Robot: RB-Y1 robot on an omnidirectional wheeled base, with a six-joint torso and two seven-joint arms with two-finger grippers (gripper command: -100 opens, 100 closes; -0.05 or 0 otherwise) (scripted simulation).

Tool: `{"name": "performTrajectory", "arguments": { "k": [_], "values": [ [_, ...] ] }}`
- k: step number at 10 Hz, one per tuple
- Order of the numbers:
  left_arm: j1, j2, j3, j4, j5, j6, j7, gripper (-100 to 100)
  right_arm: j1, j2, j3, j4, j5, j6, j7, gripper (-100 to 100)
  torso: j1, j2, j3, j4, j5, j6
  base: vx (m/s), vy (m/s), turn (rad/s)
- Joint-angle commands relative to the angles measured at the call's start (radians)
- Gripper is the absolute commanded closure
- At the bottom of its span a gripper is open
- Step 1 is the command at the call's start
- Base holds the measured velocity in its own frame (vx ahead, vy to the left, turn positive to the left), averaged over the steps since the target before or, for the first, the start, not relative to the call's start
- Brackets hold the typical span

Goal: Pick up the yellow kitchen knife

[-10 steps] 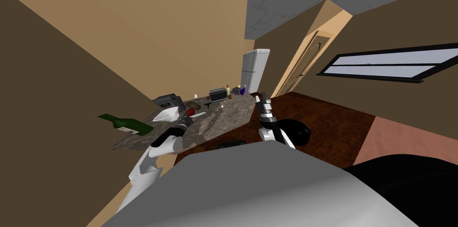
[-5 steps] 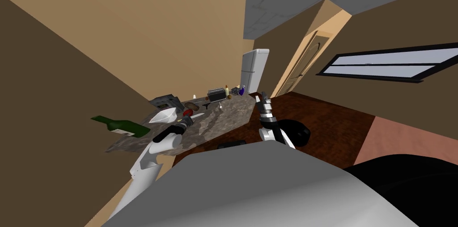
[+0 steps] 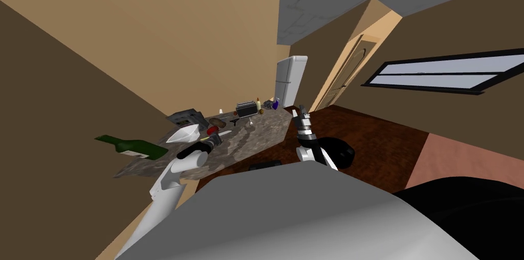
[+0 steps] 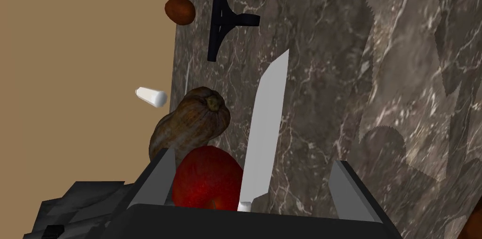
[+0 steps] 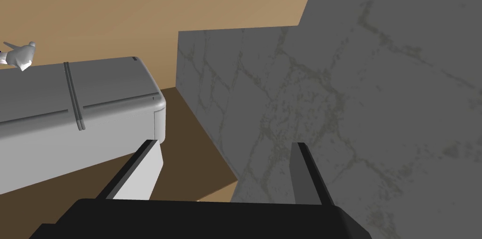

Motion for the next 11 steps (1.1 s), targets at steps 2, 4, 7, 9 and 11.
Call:
{"name": "performTrajectory", "arguments": {
  "k": [2, 4, 7, 9, 11],
  "values": [
    [-0.028, 0.022, 0.0, 0.017, 0.023, 0.077, 0.005, -100, 0.0, 0.0, 0.0, 0.0, 0.0, 0.0, 0.0, 0, 0.0, -0.001, 0.0, 0.0, 0.0, 0.0, 0.032, -0.031, -0.008],
    [-0.055, 0.04, -0.001, 0.033, 0.042, 0.127, 0.01, -100, 0.0, 0.0, 0.0, 0.0, 0.0, 0.0, 0.0, 0, 0.001, 0.0, 0.0, 0.0, 0.0, 0.0, 0.024, -0.018, -0.005],
    [-0.082, 0.058, -0.003, 0.048, 0.061, 0.207, 0.014, -100, 0.0, 0.0, 0.0, 0.0, 0.0, 0.0, 0.0, 0, 0.001, 0.0, 0.0, 0.0, 0.0, 0.0, 0.028, -0.022, -0.003],
    [-0.082, 0.058, -0.003, 0.048, 0.061, 0.243, 0.014, -100, 0.0, 0.0, 0.0, 0.0, 0.0, 0.0, 0.0, 0, 0.001, -0.001, -0.001, 0.0, 0.0, 0.0, 0.027, -0.012, -0.002],
    [-0.109, 0.075, -0.005, 0.063, 0.079, 0.307, 0.018, -100, 0.0, 0.0, 0.0, 0.0, 0.0, 0.0, 0.0, 0, 0.001, -0.001, -0.001, 0.0, 0.0, 0.0, 0.036, -0.009, -0.004]
  ]
}}
